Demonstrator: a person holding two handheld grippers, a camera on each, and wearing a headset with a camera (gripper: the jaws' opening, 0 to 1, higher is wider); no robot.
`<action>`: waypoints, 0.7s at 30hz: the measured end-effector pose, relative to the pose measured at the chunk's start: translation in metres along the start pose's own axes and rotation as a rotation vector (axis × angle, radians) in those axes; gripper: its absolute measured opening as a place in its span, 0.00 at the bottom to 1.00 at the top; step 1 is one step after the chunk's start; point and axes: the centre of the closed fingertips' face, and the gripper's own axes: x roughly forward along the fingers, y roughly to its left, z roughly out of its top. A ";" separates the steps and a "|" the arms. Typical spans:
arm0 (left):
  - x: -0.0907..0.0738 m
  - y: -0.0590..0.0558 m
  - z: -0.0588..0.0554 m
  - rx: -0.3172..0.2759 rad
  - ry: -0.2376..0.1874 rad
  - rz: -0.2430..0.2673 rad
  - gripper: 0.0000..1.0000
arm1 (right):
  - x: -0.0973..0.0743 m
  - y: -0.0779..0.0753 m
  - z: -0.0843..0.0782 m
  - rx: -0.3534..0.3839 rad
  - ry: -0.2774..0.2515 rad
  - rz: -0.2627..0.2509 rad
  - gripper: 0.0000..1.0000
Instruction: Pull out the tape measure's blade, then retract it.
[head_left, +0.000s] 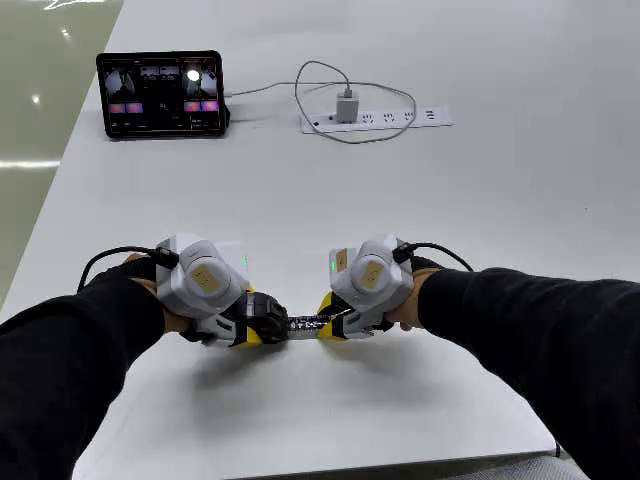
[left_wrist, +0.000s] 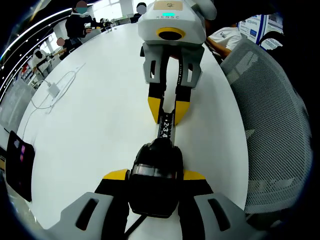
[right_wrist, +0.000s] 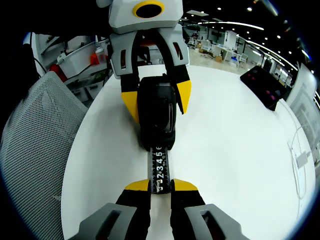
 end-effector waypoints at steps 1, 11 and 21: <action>0.000 0.000 0.000 0.000 -0.001 0.001 0.32 | -0.001 0.000 -0.001 -0.001 0.001 0.000 0.11; 0.000 0.000 0.000 0.000 0.000 0.002 0.32 | -0.005 0.000 -0.007 0.002 0.014 -0.005 0.11; 0.000 0.000 -0.001 -0.003 0.000 0.007 0.32 | -0.008 -0.001 -0.014 0.000 0.023 -0.009 0.11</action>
